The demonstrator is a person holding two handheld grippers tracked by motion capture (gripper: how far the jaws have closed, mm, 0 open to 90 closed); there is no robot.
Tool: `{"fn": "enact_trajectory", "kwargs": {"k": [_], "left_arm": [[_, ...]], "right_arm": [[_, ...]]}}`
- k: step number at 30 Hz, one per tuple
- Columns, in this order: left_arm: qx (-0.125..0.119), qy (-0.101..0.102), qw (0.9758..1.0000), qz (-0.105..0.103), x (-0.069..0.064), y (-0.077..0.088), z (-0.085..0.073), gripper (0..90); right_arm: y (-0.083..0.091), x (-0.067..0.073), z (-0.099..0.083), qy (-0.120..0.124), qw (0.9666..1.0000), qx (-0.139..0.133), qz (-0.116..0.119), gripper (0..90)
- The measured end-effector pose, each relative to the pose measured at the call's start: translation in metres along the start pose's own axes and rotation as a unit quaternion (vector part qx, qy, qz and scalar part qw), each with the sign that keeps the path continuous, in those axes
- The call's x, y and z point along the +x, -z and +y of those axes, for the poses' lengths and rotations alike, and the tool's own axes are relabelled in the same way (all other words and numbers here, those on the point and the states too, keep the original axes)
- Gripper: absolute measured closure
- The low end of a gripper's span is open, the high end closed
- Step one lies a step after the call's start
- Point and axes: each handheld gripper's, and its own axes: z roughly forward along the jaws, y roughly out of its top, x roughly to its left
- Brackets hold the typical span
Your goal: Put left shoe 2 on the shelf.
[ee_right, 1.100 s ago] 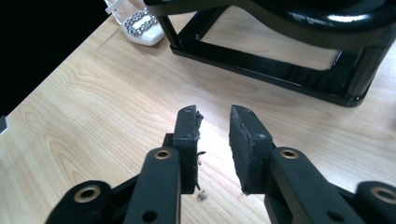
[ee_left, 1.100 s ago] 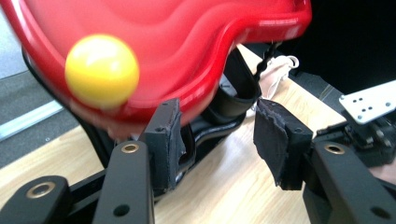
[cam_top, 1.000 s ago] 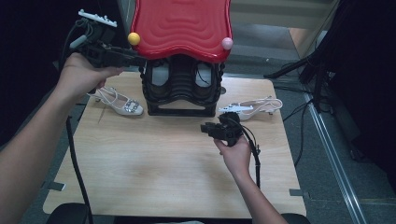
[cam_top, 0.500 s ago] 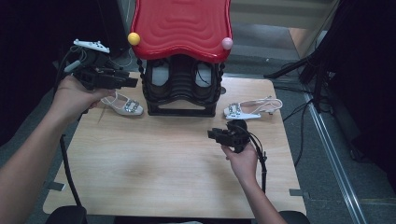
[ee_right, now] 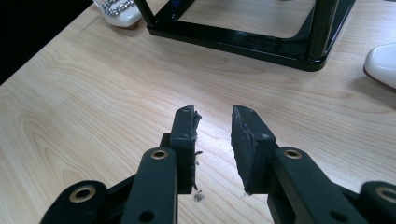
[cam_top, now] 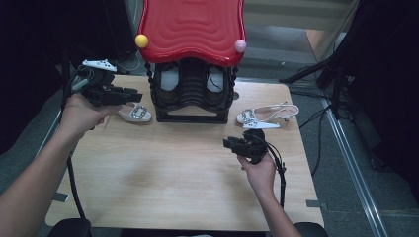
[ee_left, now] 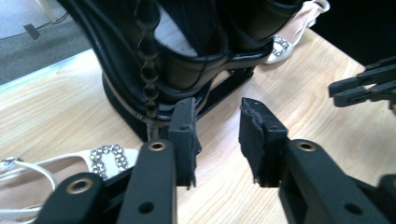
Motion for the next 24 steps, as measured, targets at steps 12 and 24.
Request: {"fn": "enact_trajectory", "kwargs": {"k": [12,24], "left_arm": [[0.011,0.024,0.9995,0.018,0.032,-0.020,-0.031,90.0],[0.030,0.065,0.9969,0.033,0.067,-0.047,-0.067,90.0]], "right_arm": [[0.002,-0.001,-0.005,-0.001,1.0000,-0.007,-0.001,72.0],[0.001,-0.001,-0.008,-0.002,1.0000,-0.005,-0.005,71.9]]}}
